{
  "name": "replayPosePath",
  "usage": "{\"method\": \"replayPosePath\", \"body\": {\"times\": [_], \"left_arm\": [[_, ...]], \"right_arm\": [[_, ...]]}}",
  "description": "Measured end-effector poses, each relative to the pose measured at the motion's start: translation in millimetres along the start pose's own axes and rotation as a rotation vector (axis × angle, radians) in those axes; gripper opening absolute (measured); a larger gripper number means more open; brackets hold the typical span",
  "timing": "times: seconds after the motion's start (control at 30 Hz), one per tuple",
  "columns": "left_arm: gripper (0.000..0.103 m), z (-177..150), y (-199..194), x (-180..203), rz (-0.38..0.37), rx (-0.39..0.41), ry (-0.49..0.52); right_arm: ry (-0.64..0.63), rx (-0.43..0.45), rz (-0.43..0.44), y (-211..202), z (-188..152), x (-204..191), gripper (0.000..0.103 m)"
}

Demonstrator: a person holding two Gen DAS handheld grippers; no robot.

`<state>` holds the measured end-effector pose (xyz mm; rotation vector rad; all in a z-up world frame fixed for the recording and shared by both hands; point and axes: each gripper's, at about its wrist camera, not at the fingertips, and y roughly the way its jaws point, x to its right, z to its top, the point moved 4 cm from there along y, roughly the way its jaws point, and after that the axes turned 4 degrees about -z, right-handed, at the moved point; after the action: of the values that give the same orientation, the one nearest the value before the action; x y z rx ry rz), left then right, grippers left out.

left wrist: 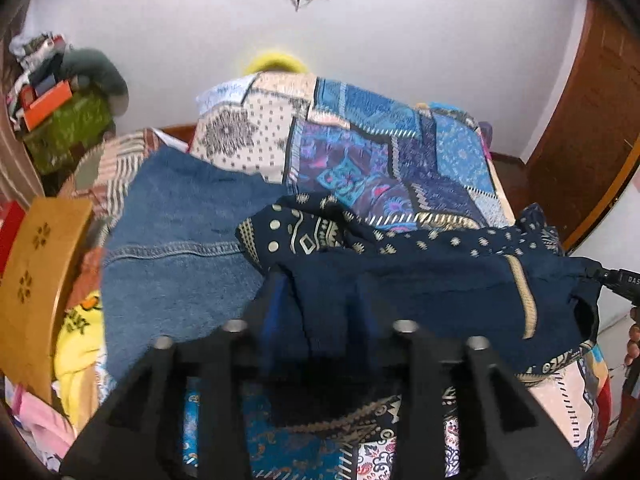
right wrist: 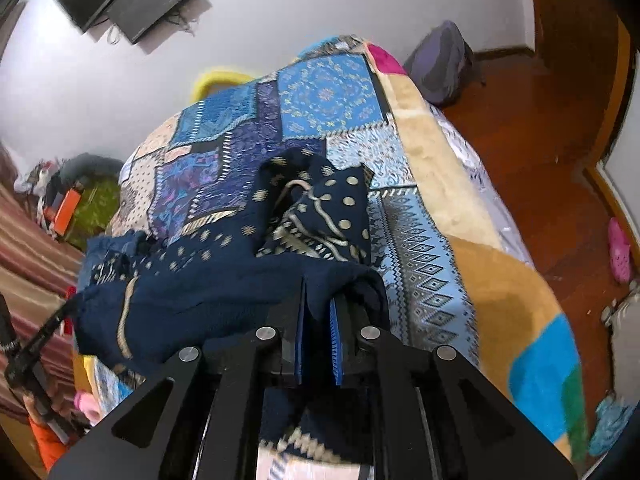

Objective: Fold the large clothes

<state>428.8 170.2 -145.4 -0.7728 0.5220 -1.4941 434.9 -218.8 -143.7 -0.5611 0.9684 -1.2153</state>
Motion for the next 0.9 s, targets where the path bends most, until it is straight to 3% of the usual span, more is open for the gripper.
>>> {"method": "replayPosePath", "body": {"times": [0.17,0.37,0.63,0.9], "left_arm": [[0.050,-8,-25,7,-0.043,0.015,0.001],[0.051,-42,-28,19,-0.086,-0.057,0.043],[0.051,-95,4,37,-0.117,-0.199,0.079],[0.051,-107,43,52,-0.091,-0.262,0.113]], "right_arm": [[-0.130,0.057,-0.030,-37,-16,-20,0.014],[-0.224,0.071,-0.031,-54,-43,-35,0.037],[-0.314,-0.017,-0.037,-30,-82,-49,0.037],[-0.365,-0.106,-0.039,5,-93,-61,0.037]]}}
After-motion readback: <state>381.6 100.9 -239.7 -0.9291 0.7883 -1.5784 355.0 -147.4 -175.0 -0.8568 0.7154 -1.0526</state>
